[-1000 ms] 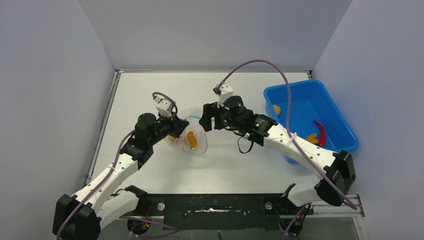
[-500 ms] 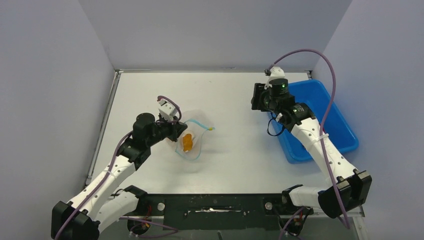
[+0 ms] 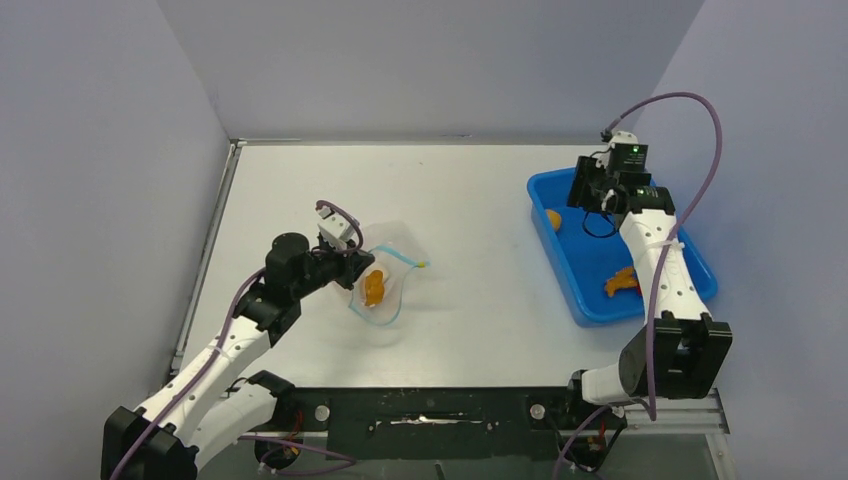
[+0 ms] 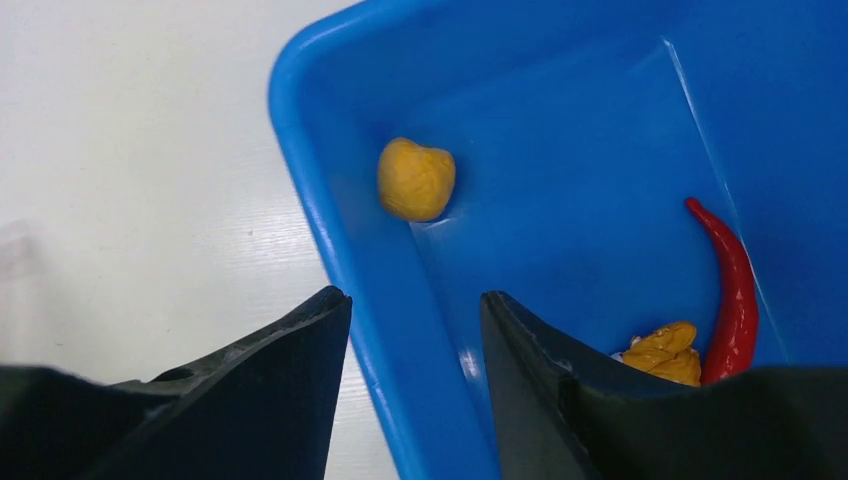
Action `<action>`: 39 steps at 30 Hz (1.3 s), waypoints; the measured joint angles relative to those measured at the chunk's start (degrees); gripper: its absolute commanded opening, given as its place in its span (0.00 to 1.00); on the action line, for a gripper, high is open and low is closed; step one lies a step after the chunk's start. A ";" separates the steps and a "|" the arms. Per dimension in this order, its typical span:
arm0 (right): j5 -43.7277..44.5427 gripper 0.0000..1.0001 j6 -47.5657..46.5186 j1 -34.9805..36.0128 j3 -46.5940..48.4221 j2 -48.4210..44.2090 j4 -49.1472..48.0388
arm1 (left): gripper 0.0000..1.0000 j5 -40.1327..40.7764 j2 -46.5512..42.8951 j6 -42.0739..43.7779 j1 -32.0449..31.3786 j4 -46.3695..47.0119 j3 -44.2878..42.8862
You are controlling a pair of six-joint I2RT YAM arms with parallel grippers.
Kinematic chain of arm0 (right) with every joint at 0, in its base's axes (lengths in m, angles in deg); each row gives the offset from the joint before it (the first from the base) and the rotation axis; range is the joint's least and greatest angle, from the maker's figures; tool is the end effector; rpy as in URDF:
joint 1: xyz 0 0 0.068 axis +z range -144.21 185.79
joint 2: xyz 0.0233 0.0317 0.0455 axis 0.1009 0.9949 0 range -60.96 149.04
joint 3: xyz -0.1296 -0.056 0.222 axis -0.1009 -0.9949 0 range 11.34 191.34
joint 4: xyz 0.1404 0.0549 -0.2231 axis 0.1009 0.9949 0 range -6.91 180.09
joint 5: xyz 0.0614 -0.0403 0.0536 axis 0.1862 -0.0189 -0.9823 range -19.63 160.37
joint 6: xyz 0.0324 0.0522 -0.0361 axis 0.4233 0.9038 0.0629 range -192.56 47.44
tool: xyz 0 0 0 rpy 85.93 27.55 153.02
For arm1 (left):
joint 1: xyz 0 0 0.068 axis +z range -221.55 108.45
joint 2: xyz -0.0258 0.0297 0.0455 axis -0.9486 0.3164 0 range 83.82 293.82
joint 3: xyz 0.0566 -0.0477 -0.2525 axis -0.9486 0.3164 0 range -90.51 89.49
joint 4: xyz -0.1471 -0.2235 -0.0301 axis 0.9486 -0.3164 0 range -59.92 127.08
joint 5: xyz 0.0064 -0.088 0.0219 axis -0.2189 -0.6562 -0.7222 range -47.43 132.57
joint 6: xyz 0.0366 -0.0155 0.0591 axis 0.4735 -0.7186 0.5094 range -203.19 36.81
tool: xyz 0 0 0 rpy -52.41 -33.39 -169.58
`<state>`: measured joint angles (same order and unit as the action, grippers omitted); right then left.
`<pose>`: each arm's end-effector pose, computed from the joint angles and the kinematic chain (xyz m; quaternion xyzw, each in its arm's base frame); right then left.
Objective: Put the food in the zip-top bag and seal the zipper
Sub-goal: Pick up the fake fruit from the bin.
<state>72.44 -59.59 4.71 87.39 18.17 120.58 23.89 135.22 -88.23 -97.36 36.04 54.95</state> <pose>0.3289 -0.0084 0.3228 0.1186 0.9005 0.0270 0.4175 0.2120 -0.1234 0.2562 0.2377 0.7675 -0.2809 0.5249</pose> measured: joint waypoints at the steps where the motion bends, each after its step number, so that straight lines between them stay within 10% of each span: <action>1: -1.86 0.53 -0.33 -1.90 -0.09 0.90 -0.15 | 0.00 0.11 -0.04 0.17 0.00 0.17 0.17; 20: -23.76 0.56 4.15 -16.65 -9.20 19.50 -18.01 | 0.00 2.38 -0.70 2.21 0.00 6.84 6.71; 39: -34.16 0.85 5.84 -14.58 -3.06 30.86 -24.39 | 0.00 3.82 -3.37 2.97 -0.02 8.57 6.93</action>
<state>38.27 -53.76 -9.87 84.33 49.03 96.19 27.72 131.85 -85.25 -97.38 44.61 61.88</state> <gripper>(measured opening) 0.787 0.015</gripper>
